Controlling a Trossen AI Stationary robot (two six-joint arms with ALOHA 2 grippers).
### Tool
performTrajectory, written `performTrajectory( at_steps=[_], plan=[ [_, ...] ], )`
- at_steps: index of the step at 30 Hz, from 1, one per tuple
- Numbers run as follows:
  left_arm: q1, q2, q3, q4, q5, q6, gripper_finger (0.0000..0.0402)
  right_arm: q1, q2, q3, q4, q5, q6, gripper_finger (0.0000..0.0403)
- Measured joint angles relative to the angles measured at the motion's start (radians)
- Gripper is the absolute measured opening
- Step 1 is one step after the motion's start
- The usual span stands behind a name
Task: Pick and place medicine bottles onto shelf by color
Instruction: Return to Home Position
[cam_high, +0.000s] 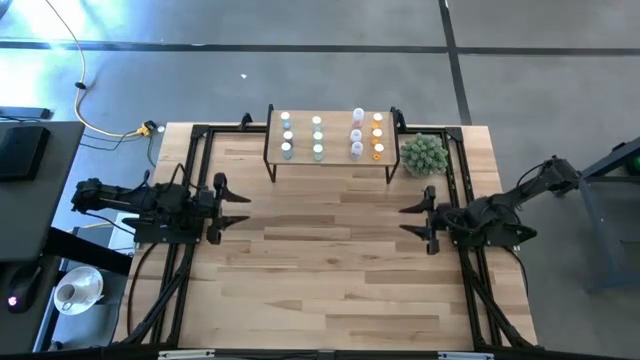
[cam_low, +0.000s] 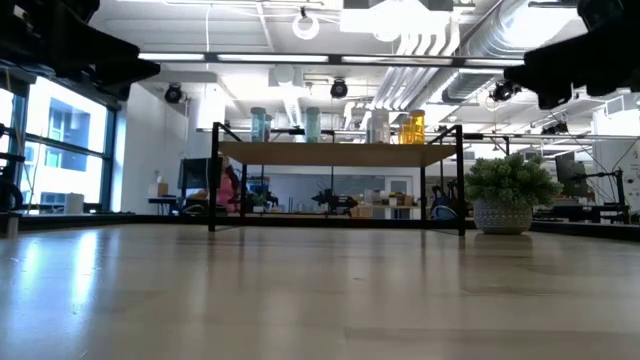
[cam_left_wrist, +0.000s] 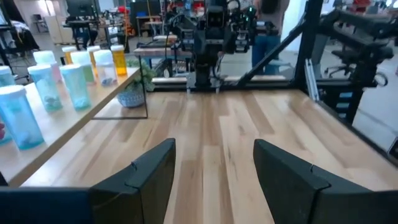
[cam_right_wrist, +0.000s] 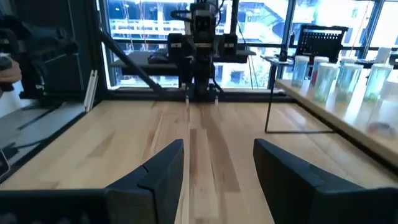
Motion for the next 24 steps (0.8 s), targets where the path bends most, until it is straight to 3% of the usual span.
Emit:
performTrajectory(
  at_steps=[7, 16, 24],
  plan=[
    [0.002, 0.0, 0.0, -0.009, -0.014, 0.029, 0.0207, 0.0, -0.001, -0.043, 0.003, 0.002, 0.038, 0.0186],
    [0.002, 0.0, 0.0, -0.019, -0.028, 0.04, 0.0207, 0.0, -0.006, -0.045, -0.026, 0.089, 0.035, 0.0186],
    [0.002, 0.0, 0.0, -0.015, -0.032, 0.037, 0.0207, 0.0, -0.14, -0.045, -0.114, 0.152, 0.008, 0.0186]
  ],
)
